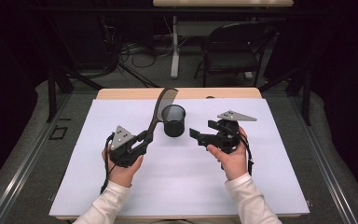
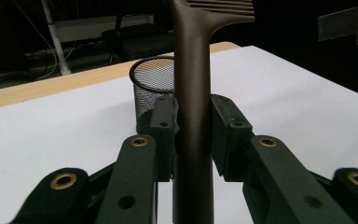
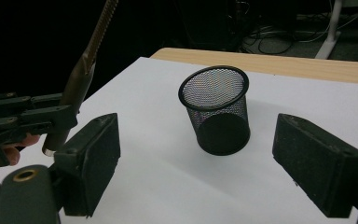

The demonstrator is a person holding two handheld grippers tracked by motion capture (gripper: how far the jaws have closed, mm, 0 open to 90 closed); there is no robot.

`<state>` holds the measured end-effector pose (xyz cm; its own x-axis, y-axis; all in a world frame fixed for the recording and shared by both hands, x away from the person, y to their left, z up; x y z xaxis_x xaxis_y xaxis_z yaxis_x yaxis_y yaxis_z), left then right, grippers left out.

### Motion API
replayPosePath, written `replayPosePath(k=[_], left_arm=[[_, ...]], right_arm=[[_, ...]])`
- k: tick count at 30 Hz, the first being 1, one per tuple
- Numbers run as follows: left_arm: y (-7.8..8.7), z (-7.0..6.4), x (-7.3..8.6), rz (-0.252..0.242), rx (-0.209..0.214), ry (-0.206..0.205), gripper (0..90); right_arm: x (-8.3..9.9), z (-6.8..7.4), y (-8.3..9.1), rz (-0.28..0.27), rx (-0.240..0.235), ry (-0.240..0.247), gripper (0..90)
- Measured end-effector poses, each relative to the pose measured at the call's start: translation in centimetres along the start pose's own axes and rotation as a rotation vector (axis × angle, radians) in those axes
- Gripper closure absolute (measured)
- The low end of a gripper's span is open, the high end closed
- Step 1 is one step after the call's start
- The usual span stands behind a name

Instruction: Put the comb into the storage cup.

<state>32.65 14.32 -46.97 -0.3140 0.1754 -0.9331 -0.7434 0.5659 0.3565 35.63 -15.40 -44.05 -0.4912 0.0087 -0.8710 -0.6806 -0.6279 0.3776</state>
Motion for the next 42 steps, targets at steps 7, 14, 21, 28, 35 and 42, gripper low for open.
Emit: replayPosePath(k=[7, 14, 21, 28, 35, 42], left_arm=[[-0.3, -0.5, 0.4, 0.006, 0.004, -0.011, 72.5], [-0.6, -1.1, 0.8, 0.016, 0.012, -0.022, 72.5], [-1.1, -1.9, 1.3, 0.036, 0.026, -0.047, 72.5], [-1.5, -2.6, 1.7, 0.05, 0.034, -0.068, 72.5], [-1.7, -3.0, 2.0, 0.056, 0.04, -0.08, 72.5], [-1.8, -3.3, 2.2, 0.059, 0.044, -0.086, 72.5]], right_arm=[[0.3, 0.1, -0.2, 0.003, -0.01, -0.008, 15.9], [0.5, 0.2, -0.3, -0.002, -0.031, -0.014, 18.9], [0.6, -0.1, -0.2, -0.036, -0.081, -0.079, 30.1], [0.7, -0.6, -0.1, -0.032, -0.092, -0.124, 33.4], [0.7, -0.6, 0.0, -0.034, -0.077, -0.134, 37.7], [0.8, -0.8, 0.1, -0.037, -0.088, -0.174, 42.8]])
Point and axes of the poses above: each handheld gripper's, and its own axes: y roughly backward along the jaws, x roughly out of its underside, z roughly to its left, the point moved 1 cm from there along -y, roughly forward along the jaws, and after that the axes turned 2 degrees about -y, right-handed, at the moved point
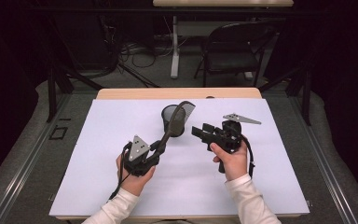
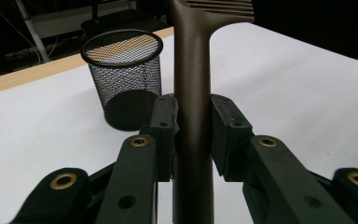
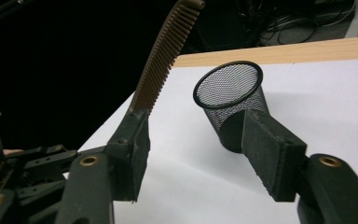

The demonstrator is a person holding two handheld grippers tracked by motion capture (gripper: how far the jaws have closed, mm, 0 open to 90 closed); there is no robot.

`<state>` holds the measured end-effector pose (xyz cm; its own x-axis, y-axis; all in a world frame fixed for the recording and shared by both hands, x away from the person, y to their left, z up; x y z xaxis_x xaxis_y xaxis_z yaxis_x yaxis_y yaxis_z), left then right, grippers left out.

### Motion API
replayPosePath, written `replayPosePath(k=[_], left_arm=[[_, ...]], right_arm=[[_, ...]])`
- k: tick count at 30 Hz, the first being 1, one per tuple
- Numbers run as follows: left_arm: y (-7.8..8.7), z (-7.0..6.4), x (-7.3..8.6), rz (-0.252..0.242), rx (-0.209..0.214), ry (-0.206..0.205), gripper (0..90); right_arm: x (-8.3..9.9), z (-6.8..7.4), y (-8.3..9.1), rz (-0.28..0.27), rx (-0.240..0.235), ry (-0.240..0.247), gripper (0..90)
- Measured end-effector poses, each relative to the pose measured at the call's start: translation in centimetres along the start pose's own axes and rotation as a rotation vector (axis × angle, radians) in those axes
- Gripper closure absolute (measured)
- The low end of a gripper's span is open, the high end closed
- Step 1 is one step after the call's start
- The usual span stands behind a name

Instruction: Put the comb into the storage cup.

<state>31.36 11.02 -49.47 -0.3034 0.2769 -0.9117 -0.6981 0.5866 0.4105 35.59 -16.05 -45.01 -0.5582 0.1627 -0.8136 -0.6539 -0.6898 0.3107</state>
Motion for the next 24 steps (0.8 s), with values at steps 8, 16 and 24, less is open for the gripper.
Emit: replayPosePath(k=[8, 16, 24], left_arm=[[-0.12, -0.2, 0.14, 0.001, 0.001, -0.01, 72.5], [-0.23, -0.46, 0.25, 0.003, 0.003, -0.019, 72.4], [-0.3, -0.7, 0.34, 0.007, 0.007, -0.026, 72.5]], right_arm=[[0.07, -0.1, -0.03, 0.019, 0.002, -0.011, 45.7], [0.2, -0.33, -0.18, 0.034, 0.008, -0.037, 45.4], [0.15, -0.36, -0.08, 0.042, -0.009, -0.067, 46.8]])
Point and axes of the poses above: each handheld gripper's, and its own axes: y roughly backward along the jaws, x roughly out of its underside, z roughly to its left, the point moved 1 cm from there along -y, roughly forward along the jaws, and after that the axes turned 2 degrees about -y, right-handed, at the moved point
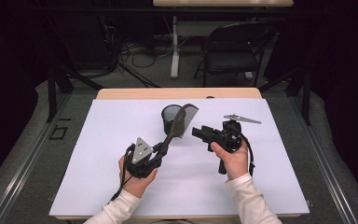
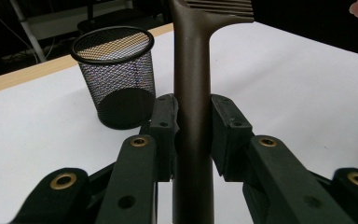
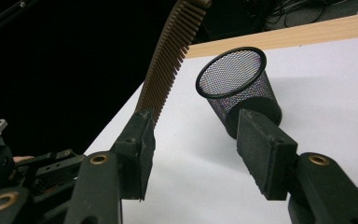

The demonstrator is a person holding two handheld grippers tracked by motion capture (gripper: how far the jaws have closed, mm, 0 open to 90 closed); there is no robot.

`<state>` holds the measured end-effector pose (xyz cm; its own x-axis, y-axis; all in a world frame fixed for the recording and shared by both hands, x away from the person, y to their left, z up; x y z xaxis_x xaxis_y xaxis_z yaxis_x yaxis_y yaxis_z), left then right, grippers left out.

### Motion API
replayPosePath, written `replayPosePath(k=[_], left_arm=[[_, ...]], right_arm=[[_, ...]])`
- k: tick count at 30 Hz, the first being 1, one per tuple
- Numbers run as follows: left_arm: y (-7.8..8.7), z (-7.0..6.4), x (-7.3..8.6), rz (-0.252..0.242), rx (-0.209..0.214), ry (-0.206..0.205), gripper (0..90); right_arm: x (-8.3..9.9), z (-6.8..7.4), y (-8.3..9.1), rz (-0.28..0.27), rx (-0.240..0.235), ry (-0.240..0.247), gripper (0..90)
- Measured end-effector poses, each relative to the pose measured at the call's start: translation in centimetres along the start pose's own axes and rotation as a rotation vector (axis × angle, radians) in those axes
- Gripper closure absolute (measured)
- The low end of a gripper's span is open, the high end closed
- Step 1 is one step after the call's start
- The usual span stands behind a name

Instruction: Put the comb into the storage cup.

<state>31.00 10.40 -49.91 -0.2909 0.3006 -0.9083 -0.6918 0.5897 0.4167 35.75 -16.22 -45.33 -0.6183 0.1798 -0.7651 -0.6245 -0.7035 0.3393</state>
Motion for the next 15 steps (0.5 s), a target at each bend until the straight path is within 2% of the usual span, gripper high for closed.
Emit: replayPosePath(k=[15], left_arm=[[-0.35, -0.99, 0.26, 0.007, 0.026, -0.019, 72.5]], right_arm=[[-0.1, -0.41, 0.15, -0.006, -0.004, -0.023, 49.7]])
Point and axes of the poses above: each handheld gripper's, and its own axes: y roughly backward along the jaws, x roughly out of its underside, z roughly to its left, the point moved 1 cm from there along -y, roughly forward along the jaws, and after that the axes turned 2 degrees about -y, right-handed, at the moved point
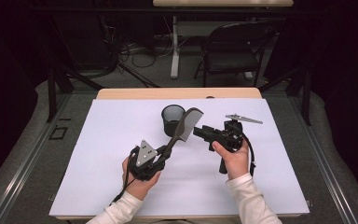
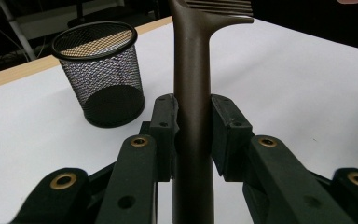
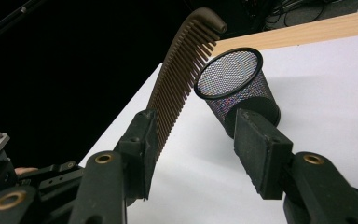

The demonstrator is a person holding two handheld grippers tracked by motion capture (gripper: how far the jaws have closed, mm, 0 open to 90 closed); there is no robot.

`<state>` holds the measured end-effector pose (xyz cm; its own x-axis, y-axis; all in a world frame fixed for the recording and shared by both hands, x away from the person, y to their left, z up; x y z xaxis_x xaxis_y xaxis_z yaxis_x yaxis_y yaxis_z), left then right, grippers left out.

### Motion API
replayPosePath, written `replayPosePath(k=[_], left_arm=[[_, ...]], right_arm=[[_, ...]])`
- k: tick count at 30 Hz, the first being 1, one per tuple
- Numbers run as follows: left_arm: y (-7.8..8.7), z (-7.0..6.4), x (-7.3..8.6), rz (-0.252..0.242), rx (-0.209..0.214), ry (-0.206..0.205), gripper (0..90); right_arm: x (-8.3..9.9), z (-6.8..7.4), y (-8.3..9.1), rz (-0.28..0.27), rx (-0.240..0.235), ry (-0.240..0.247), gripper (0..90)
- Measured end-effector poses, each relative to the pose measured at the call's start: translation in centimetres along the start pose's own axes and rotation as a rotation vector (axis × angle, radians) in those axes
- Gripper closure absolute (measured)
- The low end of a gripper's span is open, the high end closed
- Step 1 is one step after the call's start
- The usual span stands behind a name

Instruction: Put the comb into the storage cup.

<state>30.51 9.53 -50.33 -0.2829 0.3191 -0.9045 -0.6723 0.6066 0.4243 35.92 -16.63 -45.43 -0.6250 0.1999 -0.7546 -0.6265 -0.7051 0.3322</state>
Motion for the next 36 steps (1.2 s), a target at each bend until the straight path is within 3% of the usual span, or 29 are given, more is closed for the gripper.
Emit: replayPosePath(k=[12, 36], left_arm=[[-0.1, -0.7, 0.1, 0.006, 0.021, -0.013, 72.5], [-0.4, -2.1, 0.3, 0.014, 0.067, -0.035, 72.5]], right_arm=[[0.0, -0.8, 0.1, -0.015, -0.033, -0.076, 57.5], [0.1, -1.3, 0.2, -0.011, -0.078, -0.128, 70.3]])
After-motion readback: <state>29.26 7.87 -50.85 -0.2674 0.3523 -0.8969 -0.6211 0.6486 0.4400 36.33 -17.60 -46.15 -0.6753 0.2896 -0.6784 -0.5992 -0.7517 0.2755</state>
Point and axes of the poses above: each handheld gripper's, and its own axes: y roughly backward along the jaws, x roughly out of its underside, z roughly to its left, the point moved 1 cm from there along -y, roughly forward along the jaws, and after that the axes turned 2 degrees about -y, right-handed, at the moved point
